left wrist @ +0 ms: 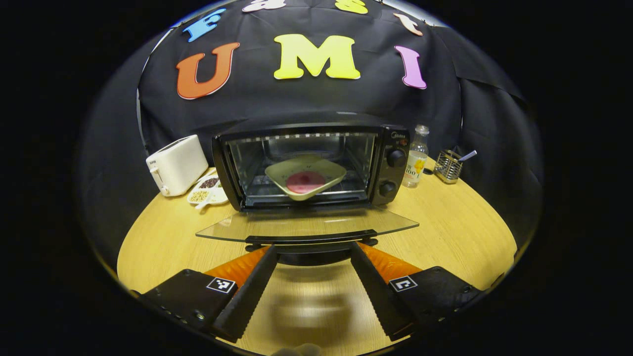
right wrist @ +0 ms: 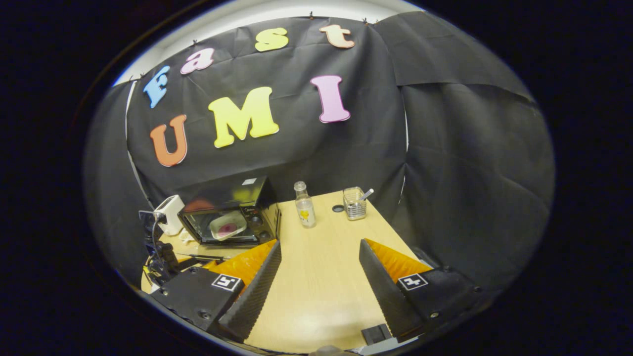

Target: Open the electric oven with the left hand, put the food in, and close the electric oven.

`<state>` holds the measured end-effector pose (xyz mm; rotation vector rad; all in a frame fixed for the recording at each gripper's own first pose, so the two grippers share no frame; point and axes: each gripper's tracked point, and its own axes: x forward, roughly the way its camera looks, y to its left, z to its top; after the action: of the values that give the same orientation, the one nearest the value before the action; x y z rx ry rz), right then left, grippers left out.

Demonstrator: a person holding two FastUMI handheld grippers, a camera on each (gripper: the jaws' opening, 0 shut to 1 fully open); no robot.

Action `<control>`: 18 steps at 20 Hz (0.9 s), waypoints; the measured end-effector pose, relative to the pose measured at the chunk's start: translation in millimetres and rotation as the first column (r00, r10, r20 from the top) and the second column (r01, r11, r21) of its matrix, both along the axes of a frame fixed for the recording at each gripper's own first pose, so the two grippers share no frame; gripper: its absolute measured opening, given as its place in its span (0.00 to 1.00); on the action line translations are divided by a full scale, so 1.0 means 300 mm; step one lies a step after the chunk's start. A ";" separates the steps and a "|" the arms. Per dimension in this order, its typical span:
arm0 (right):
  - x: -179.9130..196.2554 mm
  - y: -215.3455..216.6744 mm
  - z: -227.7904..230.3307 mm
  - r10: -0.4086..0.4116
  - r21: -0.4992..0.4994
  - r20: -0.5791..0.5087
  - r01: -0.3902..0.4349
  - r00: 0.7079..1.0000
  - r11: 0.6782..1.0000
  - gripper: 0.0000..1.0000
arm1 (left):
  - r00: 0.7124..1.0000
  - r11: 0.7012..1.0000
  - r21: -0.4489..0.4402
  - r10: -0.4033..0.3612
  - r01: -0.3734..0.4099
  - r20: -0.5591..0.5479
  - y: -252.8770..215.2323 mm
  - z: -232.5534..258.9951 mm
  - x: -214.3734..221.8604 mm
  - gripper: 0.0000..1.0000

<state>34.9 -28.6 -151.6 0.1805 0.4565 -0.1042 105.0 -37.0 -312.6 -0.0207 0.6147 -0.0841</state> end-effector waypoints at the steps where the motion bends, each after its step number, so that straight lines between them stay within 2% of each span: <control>1: -0.001 -0.003 0.001 -0.005 0.005 0.005 0.005 1.000 1.000 0.96 | 1.000 1.000 0.011 -0.003 0.003 0.012 0.004 0.020 0.015 0.97; 2: -0.005 -0.008 0.000 -0.012 0.009 0.006 0.012 1.000 1.000 1.00 | 1.000 1.000 0.024 -0.004 0.003 0.027 0.014 0.039 0.029 0.97; 7: -0.023 -0.047 -0.006 -0.052 0.030 0.007 0.052 0.999 0.998 1.00 | 0.998 0.998 0.055 -0.019 0.016 0.054 0.017 0.081 0.088 0.98; 8: -0.024 -0.057 -0.008 -0.060 0.029 0.007 0.060 0.998 0.998 0.96 | 0.998 0.999 0.052 -0.014 0.011 0.065 0.017 0.097 0.106 0.98; 10: -0.027 -0.075 -0.001 -0.076 0.024 0.013 0.075 0.997 0.997 1.00 | 0.997 0.999 0.046 -0.004 0.001 0.078 0.004 0.118 0.136 0.99; 18: -0.055 -0.138 0.021 -0.128 0.012 0.017 0.128 0.992 0.992 1.00 | 0.992 0.999 0.038 0.000 -0.005 0.126 0.002 0.191 0.291 0.99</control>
<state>18.5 -70.1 -145.4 0.2215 0.4275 -0.2255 192.3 -36.3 -255.2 0.0205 0.4898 -0.0709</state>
